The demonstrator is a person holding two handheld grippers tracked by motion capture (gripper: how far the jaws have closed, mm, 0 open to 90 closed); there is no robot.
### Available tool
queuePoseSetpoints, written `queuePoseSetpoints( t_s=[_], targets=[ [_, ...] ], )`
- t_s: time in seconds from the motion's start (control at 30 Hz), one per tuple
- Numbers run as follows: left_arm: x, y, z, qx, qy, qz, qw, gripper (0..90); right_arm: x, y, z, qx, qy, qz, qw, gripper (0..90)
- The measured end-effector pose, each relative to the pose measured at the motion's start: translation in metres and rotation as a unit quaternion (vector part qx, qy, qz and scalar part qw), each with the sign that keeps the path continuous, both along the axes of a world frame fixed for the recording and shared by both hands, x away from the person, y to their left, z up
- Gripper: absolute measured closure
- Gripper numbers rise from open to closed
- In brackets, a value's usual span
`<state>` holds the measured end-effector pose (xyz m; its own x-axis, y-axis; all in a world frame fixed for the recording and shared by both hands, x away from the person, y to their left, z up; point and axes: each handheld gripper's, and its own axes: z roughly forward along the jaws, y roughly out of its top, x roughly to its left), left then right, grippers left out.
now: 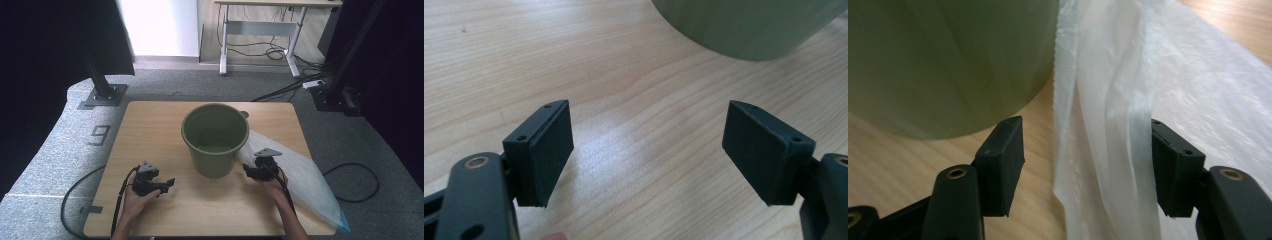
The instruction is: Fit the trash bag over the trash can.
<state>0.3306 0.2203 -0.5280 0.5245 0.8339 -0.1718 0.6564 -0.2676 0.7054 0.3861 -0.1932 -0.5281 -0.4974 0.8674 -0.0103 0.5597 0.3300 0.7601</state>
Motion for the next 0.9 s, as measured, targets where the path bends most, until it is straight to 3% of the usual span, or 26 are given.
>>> queuePoseSetpoints(
  t_s=[0.17, 0.3, 0.5, 0.7, 0.9],
  targets=[
    [-0.004, 0.001, -0.001, 0.003, 0.0, 0.008, 1.0, 20.1, 0.007, 0.015, -0.01, -0.018, -0.012, 0.0, 0.9998, 37.8],
    [-0.005, 0.003, 0.0, 0.003, 0.001, 0.012, 0.9999, 20.1, 0.012, 0.017, -0.014, -0.015, -0.021, -0.015, 0.9996, 47.1],
    [-0.004, 0.002, -0.002, 0.011, 0.003, 0.013, 0.9999, 19.8, 0.016, 0.014, -0.016, 0.01, -0.012, -0.002, 0.9999, 72.2],
    [-0.004, 0.003, -0.002, 0.013, 0.004, 0.019, 0.9997, 19.8, 0.017, 0.01, -0.014, 0.02, -0.008, 0.008, 0.9997, 87.4],
    [-0.004, 0.004, -0.003, 0.02, 0.004, 0.025, 0.9995, 19.8, 0.016, -0.004, -0.002, 0.06, -0.031, -0.008, 0.9977, 88.5]
  ],
)
